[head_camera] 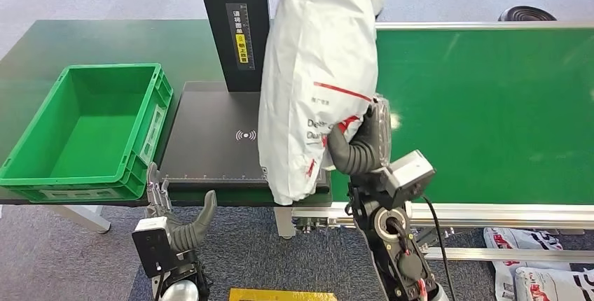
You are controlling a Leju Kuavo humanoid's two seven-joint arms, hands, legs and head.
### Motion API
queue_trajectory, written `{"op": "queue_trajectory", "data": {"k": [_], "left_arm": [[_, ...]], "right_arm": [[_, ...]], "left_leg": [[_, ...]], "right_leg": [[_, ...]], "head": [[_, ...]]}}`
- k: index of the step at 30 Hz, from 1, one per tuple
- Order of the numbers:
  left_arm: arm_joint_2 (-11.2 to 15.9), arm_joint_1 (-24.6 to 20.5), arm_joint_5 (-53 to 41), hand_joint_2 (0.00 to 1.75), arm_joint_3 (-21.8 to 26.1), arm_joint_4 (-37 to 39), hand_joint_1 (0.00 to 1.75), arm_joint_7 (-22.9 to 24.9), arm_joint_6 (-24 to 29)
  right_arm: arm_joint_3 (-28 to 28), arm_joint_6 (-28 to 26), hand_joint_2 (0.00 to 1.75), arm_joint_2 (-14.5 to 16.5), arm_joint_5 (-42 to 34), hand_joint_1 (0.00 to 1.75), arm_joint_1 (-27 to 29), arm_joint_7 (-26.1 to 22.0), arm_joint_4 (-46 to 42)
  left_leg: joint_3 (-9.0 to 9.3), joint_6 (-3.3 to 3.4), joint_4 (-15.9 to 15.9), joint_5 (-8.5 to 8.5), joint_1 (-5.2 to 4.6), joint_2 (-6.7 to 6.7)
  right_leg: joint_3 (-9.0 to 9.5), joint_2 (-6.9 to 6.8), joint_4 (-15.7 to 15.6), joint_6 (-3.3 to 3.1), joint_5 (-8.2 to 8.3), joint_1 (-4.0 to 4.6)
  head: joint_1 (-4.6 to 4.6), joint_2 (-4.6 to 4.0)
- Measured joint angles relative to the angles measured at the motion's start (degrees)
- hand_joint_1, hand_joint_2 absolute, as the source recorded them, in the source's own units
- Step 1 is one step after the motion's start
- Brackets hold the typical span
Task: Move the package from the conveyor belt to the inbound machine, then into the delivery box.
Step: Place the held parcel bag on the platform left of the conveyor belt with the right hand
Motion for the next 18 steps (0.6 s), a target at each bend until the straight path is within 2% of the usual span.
{"op": "queue_trajectory", "data": {"k": [8, 11, 14, 18], "left_arm": [[-0.10, -0.70, 0.04, 1.75, 0.01, 1.15, 0.00, 0.00, -0.05], [-0.14, -0.73, 0.25, 1.75, 0.00, 1.28, 0.00, 0.00, -0.16], [-0.16, -0.75, 0.52, 1.75, -0.04, 1.31, 0.00, 0.00, -0.21], [-0.17, -0.79, 0.94, 1.75, -0.16, 1.40, 0.00, 0.00, -0.29]], "right_arm": [[0.61, 0.24, 1.75, 0.01, 0.39, 1.75, -4.52, 0.52, 3.81], [1.17, 1.17, 1.75, 0.02, 1.99, 1.75, -7.11, 2.54, 6.48], [1.84, 2.18, 1.75, 0.50, 3.24, 1.75, -13.14, 4.64, 13.42], [2.16, 1.94, 1.75, 2.22, 4.59, 1.75, -22.43, 5.26, 27.83]], "left_leg": [[-0.08, -0.01, 0.00, -0.01, 0.01, -0.02], [-0.13, 0.01, 0.00, -0.02, 0.00, 0.04], [-0.10, 0.00, 0.00, 0.02, 0.00, 0.09], [-0.09, -0.02, 0.00, 0.15, 0.01, 0.05]], "right_leg": [[-0.04, 0.00, 0.01, 0.01, -0.01, 0.01], [-0.07, 0.02, 0.01, 0.01, 0.01, -0.01], [-0.07, 0.03, 0.01, 0.00, 0.06, -0.01], [-0.07, 0.01, 0.01, 0.00, 0.14, 0.01]], "head": [[0.01, 0.00], [0.00, 0.00], [-0.01, 0.00], [-0.03, 0.00]]}}
